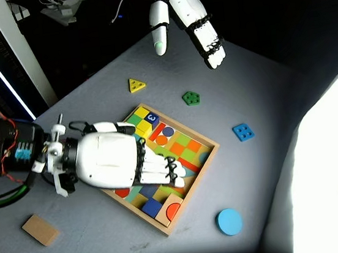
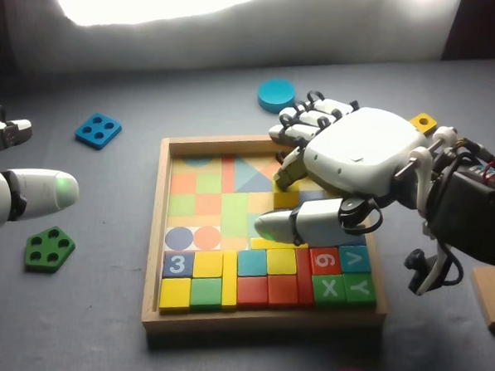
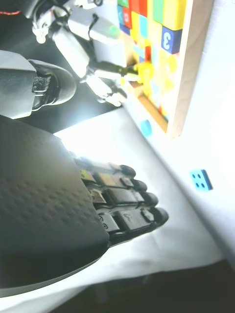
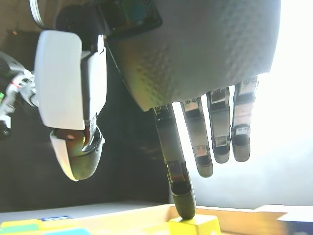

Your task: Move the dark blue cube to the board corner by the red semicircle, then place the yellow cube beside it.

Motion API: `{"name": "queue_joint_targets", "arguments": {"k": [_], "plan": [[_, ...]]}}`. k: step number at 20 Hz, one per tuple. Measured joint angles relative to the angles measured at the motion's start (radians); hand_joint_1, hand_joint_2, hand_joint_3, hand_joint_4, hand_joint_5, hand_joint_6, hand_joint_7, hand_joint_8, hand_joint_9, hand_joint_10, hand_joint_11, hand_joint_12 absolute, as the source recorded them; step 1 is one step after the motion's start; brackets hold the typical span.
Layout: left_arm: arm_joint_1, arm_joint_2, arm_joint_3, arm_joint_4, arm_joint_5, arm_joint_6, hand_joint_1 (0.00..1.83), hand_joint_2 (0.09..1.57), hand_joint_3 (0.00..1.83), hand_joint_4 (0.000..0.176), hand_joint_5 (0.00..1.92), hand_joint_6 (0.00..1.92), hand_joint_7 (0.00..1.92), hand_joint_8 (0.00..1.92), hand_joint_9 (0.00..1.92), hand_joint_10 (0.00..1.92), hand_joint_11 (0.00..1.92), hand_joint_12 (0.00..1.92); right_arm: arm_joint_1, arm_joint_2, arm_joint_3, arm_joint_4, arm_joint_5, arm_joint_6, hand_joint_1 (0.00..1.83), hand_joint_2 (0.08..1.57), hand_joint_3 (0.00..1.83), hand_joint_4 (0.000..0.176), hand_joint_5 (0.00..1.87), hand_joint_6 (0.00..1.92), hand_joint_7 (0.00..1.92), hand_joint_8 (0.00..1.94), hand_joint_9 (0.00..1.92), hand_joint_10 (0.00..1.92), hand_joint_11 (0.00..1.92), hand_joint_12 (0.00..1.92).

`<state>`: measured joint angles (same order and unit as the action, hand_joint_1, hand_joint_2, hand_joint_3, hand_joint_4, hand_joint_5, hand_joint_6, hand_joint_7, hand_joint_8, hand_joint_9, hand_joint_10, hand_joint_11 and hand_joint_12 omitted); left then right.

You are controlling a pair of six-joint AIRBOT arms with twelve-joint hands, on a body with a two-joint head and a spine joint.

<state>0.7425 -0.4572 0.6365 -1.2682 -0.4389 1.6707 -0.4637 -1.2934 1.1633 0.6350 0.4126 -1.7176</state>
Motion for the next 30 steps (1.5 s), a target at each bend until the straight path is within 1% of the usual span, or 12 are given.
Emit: {"name": "queue_joint_targets", "arguments": {"k": [1,4,7,8,14,16,17,20,22,27,29,30], "plan": [[0.0,0.0,0.0,0.0,0.0,0.0,0.0,1.09,0.0,0.0,0.0,0.0,0.0,0.0,0.0,0.0,0.0,0.0,-0.002,0.001,0.007,-0.003,0.002,0.0,0.0,1.11,0.0,0.0,0.81,0.0,0.22,0.0,0.09,0.0,0.0,0.45],[0.0,0.0,0.0,0.0,0.0,0.0,0.0,1.09,0.0,0.0,0.0,0.0,0.0,0.0,0.0,0.0,0.0,0.0,-0.005,0.001,0.032,-0.003,0.009,0.0,0.0,1.1,0.0,0.0,0.79,0.0,0.21,0.01,0.07,0.0,0.0,0.33],[0.002,0.0,0.0,0.0,0.0,0.0,0.0,1.09,0.0,0.0,0.0,0.0,0.0,0.0,0.0,0.0,0.0,0.0,-0.009,0.002,0.05,-0.007,0.017,0.001,0.0,1.11,0.0,0.0,0.81,0.01,0.23,0.0,0.08,0.0,0.0,0.4],[0.002,0.0,0.0,0.0,0.0,0.0,0.0,1.09,0.0,0.0,0.0,0.0,0.0,0.0,0.0,0.0,0.0,0.0,-0.009,0.002,0.053,-0.007,0.016,0.003,0.0,1.11,0.0,0.0,0.81,0.0,0.22,0.0,0.06,0.0,0.0,0.37],[0.002,0.0,0.0,0.0,0.0,0.0,0.0,1.09,0.0,0.0,0.0,0.0,0.0,0.0,0.0,0.0,0.0,0.0,-0.018,0.002,0.061,-0.015,0.018,0.011,0.0,1.1,0.0,0.0,0.79,0.01,0.2,0.0,0.06,0.0,0.0,0.4],[0.002,0.0,0.0,0.0,0.0,0.0,0.0,1.09,0.0,0.0,0.0,0.0,0.0,0.0,0.0,0.0,0.0,0.0,-0.022,0.006,0.061,-0.018,0.019,0.013,0.0,1.1,0.0,0.0,0.79,0.01,0.2,0.0,0.06,0.0,0.0,0.36],[0.002,0.0,0.0,0.0,0.0,0.0,0.0,1.09,0.0,0.0,0.0,0.0,0.0,0.0,0.0,0.0,0.0,0.0,-0.022,0.006,0.061,-0.018,0.019,0.013,0.0,1.1,0.0,0.0,0.8,0.01,0.21,0.0,0.08,0.0,0.0,0.44],[0.002,0.0,0.0,0.0,0.0,0.0,0.0,1.09,0.0,0.0,0.0,0.0,0.0,0.0,0.0,0.0,0.0,0.0,-0.021,0.01,0.061,-0.019,0.016,0.014,0.0,1.1,0.0,0.0,0.82,0.01,0.23,0.0,0.08,0.0,0.0,0.45],[0.002,0.0,0.0,0.0,0.0,0.0,0.0,1.1,0.0,0.0,0.0,0.0,0.0,0.0,0.0,0.0,0.0,0.0,-0.021,0.016,0.06,-0.018,0.011,0.015,0.0,1.1,0.0,0.0,0.8,0.0,0.22,0.0,0.08,0.0,0.0,0.41],[0.002,0.0,0.0,-0.001,0.0,0.0,0.0,1.09,0.0,0.0,0.0,0.0,0.0,0.0,0.0,0.0,0.0,0.0,-0.012,0.029,0.055,-0.013,-0.005,0.013,0.0,1.1,0.0,0.0,0.8,0.0,0.21,0.0,0.07,0.0,0.0,0.4],[0.002,0.0,0.0,0.0,0.0,0.0,0.0,1.1,0.0,0.0,0.0,0.0,0.0,0.0,0.0,0.0,0.0,0.0,-0.001,0.029,0.055,-0.009,-0.016,0.011,0.0,1.1,0.0,0.0,0.81,0.0,0.21,0.0,0.08,0.0,0.0,0.47],[0.002,0.0,0.0,0.0,0.0,0.0,0.0,1.1,0.0,0.0,0.0,0.0,0.0,0.0,0.0,0.0,0.0,0.0,0.0,0.03,0.055,-0.006,-0.021,0.01,0.0,1.11,0.0,0.0,0.81,0.0,0.21,0.0,0.08,0.0,0.0,0.43]]}}
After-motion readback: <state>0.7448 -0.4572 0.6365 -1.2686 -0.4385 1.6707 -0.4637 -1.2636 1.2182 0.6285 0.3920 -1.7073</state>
